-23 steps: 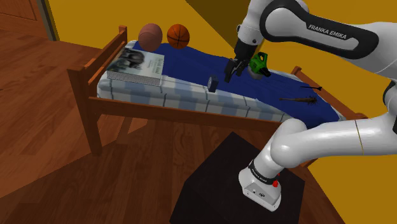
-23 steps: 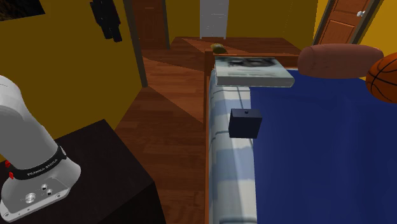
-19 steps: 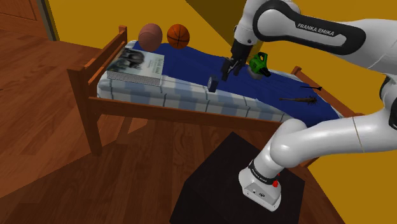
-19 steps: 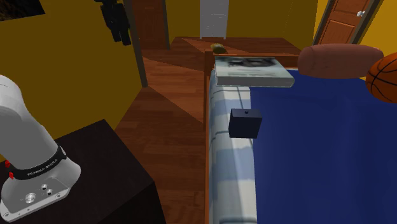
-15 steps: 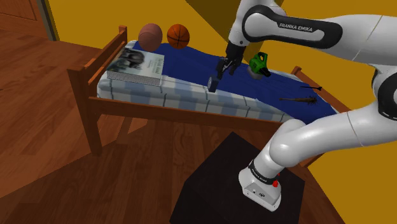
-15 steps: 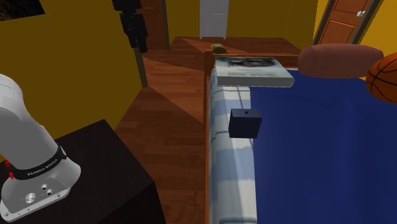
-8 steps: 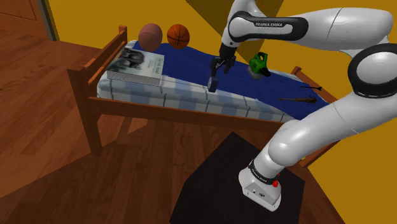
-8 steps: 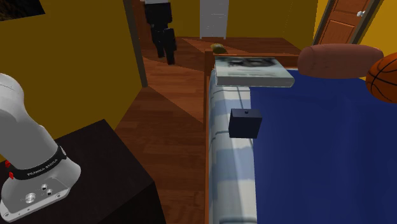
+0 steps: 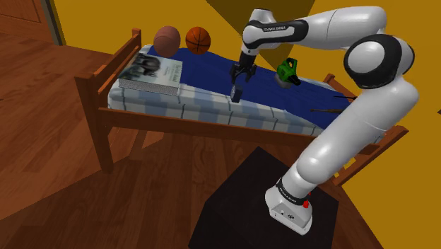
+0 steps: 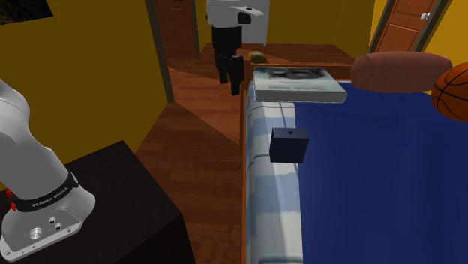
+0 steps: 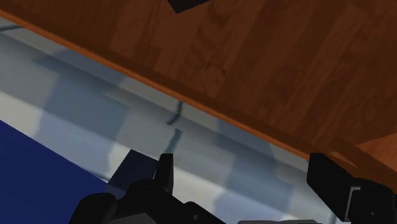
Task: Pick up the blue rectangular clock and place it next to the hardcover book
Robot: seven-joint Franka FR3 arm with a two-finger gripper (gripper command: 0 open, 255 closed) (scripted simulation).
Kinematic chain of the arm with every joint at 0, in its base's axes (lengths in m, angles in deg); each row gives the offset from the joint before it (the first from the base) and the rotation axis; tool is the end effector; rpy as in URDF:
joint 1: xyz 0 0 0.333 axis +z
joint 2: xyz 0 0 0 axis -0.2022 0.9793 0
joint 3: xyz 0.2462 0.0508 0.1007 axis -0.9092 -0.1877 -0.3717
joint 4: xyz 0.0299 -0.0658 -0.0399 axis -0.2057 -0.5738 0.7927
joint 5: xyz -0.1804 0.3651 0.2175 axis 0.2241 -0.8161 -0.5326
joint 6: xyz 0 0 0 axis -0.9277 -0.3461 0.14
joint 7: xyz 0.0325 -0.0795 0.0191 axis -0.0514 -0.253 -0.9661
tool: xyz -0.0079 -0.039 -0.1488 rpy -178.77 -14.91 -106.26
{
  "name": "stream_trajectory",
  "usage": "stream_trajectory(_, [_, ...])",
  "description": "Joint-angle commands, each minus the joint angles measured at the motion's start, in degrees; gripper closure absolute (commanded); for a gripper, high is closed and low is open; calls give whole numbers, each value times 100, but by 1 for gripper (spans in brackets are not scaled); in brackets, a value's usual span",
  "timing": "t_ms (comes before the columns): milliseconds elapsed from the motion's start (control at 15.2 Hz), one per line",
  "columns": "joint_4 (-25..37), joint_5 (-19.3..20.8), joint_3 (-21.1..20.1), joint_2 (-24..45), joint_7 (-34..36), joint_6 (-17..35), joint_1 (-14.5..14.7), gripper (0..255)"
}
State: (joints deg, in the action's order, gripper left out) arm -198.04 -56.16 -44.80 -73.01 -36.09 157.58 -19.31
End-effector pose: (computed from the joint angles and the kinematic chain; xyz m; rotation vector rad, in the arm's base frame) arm 0.5585 -0.2278 0.3649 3.0442 -0.5742 0.0145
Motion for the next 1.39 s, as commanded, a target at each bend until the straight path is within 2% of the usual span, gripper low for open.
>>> stream_trajectory(0, [283,-121,106,390,-57,86,-81,0])
stream_trajectory(462, [1512,-677,374,1837,-294,174,-478,0])
stream_trajectory(990, [3377,-1335,461,3592,-422,-117,-1173,0])
stream_trajectory(1320, [3275,-1386,436,3741,-444,125,-1205,0])
